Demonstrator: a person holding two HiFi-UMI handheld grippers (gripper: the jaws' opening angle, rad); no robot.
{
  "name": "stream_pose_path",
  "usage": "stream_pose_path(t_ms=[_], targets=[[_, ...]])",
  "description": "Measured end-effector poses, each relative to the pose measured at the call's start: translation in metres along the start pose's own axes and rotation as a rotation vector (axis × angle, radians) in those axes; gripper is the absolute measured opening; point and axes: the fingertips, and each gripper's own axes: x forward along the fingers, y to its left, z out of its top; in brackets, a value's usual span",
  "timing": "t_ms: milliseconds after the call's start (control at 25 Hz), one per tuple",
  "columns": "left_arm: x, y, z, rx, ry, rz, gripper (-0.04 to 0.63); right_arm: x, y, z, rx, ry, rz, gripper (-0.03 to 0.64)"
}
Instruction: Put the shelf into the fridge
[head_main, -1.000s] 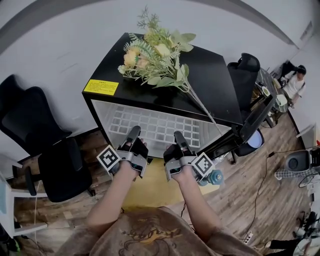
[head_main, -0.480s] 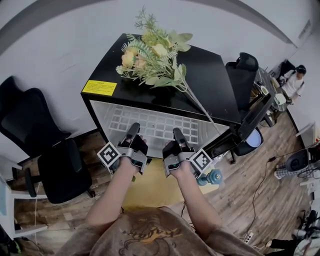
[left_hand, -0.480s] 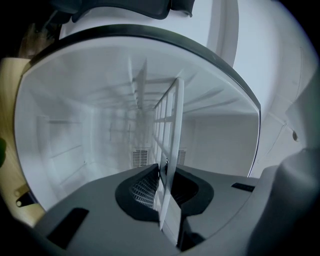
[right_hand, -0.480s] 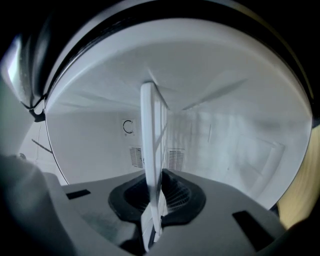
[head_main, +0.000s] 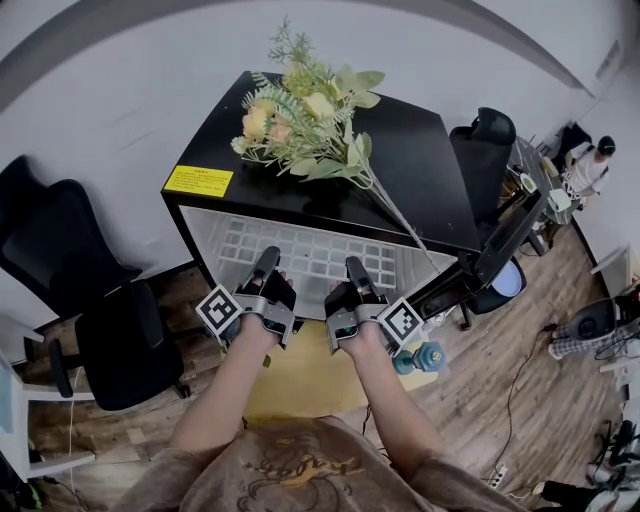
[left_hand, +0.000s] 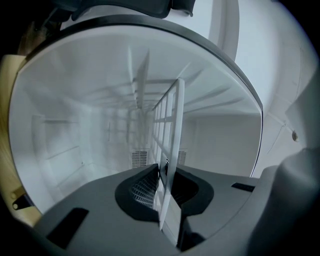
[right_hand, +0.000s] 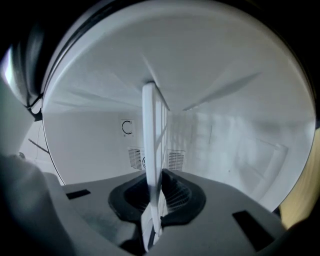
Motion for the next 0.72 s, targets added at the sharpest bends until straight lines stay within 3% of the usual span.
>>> stream_pose_path(t_ms=[720], targets=[[0.0092, 0.0042, 0.0034, 0.011, 0.002, 0.008, 0.061, 0.0064, -0.002, 0.004, 0.002, -0.03, 0.002, 0.025]])
